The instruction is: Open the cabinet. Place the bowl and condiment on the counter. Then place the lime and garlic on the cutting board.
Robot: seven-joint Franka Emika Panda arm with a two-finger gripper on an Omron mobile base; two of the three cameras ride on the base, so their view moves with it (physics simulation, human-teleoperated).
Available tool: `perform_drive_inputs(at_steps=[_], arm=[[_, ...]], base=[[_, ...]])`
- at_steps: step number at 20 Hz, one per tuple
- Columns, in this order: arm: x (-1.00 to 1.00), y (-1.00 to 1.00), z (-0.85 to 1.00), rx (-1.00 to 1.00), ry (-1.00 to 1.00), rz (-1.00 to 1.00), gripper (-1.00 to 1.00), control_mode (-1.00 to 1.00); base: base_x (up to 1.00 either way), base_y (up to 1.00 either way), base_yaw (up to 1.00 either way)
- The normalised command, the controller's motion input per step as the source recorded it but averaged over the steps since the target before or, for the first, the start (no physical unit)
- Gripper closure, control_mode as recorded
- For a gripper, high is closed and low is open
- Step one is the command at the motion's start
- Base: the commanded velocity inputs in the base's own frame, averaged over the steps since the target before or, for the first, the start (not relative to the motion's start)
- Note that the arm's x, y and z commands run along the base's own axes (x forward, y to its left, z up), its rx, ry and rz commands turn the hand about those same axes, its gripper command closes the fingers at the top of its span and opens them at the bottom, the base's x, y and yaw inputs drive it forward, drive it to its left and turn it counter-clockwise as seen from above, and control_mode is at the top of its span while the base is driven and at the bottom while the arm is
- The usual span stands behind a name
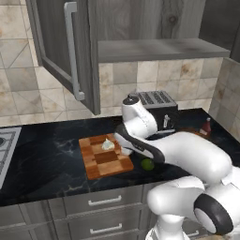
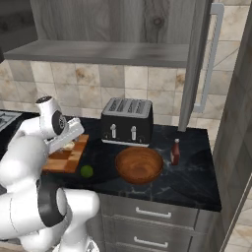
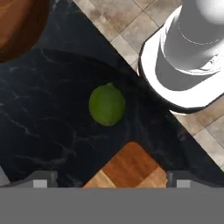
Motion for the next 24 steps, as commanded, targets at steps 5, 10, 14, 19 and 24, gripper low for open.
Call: perform_drive_inputs(at_steps=[5,10,14,19,24], arm=[[-0.55,-0.20,0.18,-0.02,0.04,0.00,-1.00,-1.00],[-0.27,-0.74,0.52,0.04,-0.03,-0.15,-1.00,-1.00],[-0.09,-0.49,0.12,0.12,0.10,-0.12,-1.00,-1.00],[0.00,-0.06,0.00,0.13,0.10,-0.07,-1.00,-1.00],[0.00,0.00,0.00,0.13,0.15,-0.06,-1.00,-1.00]], base=[[0.00,0.00,0.00],[0.00,0.00,0.00],[0.00,0.00,0.00],[0.00,0.00,0.00],[0.00,0.00,0.00]])
